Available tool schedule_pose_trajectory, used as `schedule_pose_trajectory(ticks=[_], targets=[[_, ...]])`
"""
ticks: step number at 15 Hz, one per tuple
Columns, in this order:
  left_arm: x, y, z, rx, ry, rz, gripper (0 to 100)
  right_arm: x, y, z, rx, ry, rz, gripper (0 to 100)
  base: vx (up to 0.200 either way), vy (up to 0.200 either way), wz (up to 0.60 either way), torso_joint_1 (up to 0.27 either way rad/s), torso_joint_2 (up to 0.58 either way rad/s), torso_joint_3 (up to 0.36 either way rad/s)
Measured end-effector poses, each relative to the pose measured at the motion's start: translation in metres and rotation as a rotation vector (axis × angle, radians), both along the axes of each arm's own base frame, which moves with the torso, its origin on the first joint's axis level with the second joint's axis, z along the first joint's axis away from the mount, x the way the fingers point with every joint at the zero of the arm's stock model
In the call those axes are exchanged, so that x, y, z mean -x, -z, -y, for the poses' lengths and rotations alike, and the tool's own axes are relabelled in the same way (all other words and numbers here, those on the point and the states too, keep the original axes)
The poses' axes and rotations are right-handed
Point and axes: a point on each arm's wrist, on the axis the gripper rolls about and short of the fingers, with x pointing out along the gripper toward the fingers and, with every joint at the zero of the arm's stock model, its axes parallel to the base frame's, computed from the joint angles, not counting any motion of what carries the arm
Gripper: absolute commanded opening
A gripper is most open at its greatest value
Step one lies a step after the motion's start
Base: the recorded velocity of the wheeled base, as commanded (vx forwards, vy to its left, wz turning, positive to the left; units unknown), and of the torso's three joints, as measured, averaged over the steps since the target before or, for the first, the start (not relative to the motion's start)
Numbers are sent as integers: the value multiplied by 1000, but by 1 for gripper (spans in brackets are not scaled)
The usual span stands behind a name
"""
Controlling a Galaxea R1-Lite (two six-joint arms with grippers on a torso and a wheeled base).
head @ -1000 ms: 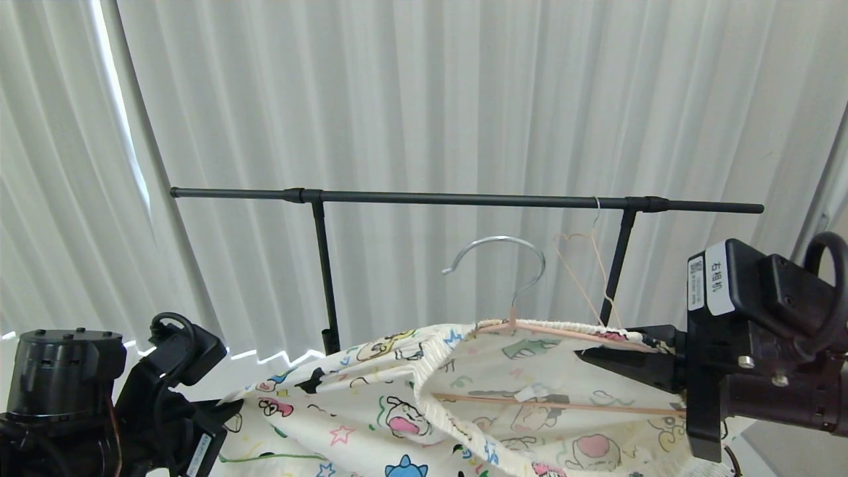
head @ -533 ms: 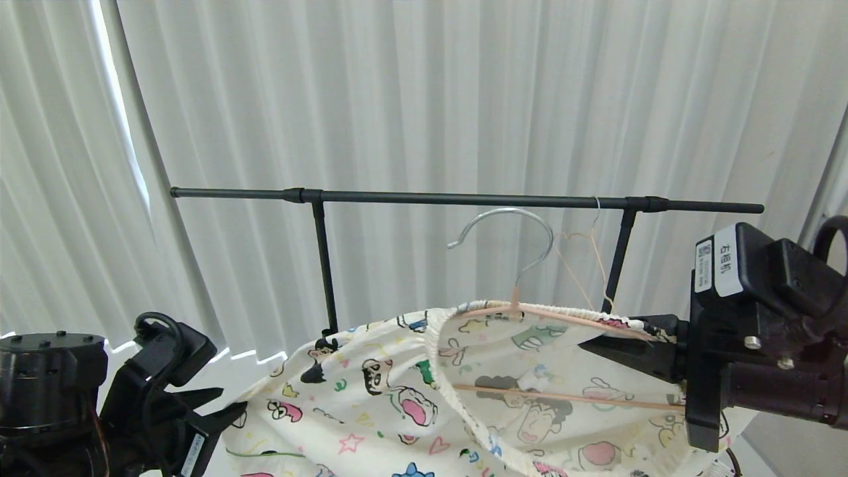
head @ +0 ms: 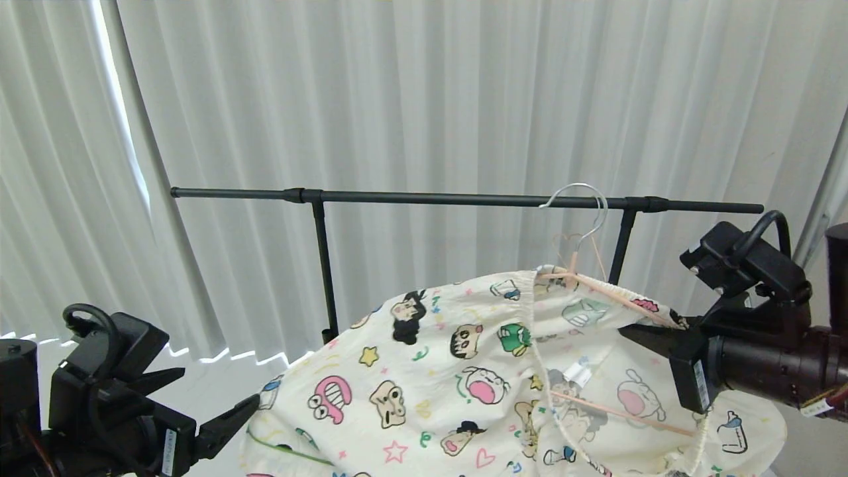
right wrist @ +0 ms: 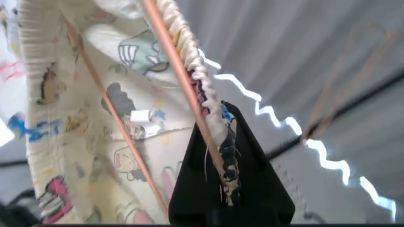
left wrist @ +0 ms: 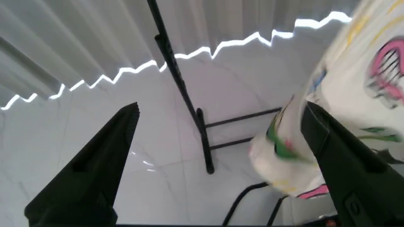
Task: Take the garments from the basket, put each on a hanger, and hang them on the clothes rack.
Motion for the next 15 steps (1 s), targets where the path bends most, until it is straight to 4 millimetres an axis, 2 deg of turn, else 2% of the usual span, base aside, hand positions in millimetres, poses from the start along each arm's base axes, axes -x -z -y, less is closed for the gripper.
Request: schedule_pose_trajectory(ticks=[5,9,12,15], targets=[[4,-10,0,25,-8,56,100,-8,4,4,7,57,-22,0,0,0,0,0,0,0],[-2,-39,-2,-125,27,286,100,-5,17,8,131,113,-148,0,0,0,0,0,0,0],[-4,-49,-4,-145,17,332,100,-18,10,-1,60,229,-156,0,0,0,0,0,0,0],[-5,-49,-4,-149,-1,330,100,-38,-4,-21,-46,339,-149,0,0,0,0,0,0,0]])
